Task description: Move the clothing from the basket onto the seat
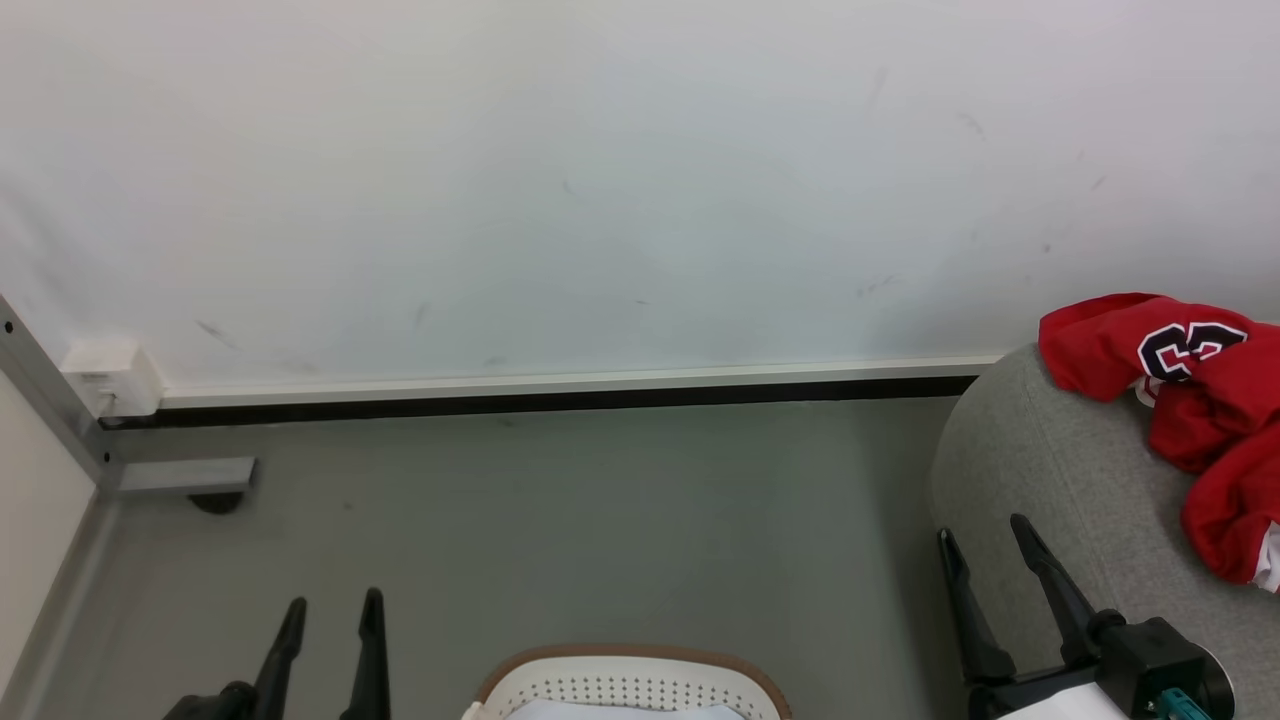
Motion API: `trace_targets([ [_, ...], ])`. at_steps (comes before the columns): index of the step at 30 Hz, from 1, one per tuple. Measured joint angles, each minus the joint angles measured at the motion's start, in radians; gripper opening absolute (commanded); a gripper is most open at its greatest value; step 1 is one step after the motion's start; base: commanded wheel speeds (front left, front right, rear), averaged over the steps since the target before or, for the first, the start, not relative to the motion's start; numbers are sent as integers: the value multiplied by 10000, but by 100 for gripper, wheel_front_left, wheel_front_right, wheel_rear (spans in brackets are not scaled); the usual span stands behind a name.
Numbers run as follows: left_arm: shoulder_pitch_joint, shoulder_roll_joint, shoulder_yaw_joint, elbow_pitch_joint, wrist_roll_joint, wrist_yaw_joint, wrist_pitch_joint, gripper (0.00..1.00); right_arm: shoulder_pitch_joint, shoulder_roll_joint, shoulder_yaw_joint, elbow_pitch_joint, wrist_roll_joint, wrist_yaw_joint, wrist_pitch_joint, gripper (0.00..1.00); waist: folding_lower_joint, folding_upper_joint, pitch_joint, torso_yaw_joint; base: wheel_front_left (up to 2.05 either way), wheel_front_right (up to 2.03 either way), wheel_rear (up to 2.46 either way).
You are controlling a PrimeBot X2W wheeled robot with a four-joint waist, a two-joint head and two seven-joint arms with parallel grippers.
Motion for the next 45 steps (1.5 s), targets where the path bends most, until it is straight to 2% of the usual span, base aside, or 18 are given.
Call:
trace_targets([
  [2, -3, 0, -33, 36, -54, -2, -2, 100, -3, 4, 29, 12, 8, 0, 2, 100, 0, 1, -12, -15, 0, 0, 0],
  [3, 4, -8, -46, 77, -59, -2, 0, 0, 4, 6, 36, 27, 8, 0, 2, 0, 0, 0, -18, -20, 0, 0, 0],
  [8, 195, -79, -96, 506, -96, -4, 94, 0, 316, 4, 56, 364, 142, 2, 67, 0, 0, 0, -14, -16, 0, 0, 0],
  [35, -219, -79, 171, 579, -4681, -104, 1289, 0, 324, -123, -568, 276, 4857, 0, 1070, 0, 0, 0, 77, 119, 0, 0, 0],
  [37, -306, -79, 209, 579, -5400, -105, 1484, 0, 287, -140, -660, 257, 5580, 0, 1223, 0, 0, 0, 94, 144, 0, 0, 0],
  [45, -450, -77, 267, 585, -6404, -119, 1762, 0, 234, -159, -832, 221, 6648, 0, 1486, 0, 1, 0, 121, 184, 0, 0, 0],
])
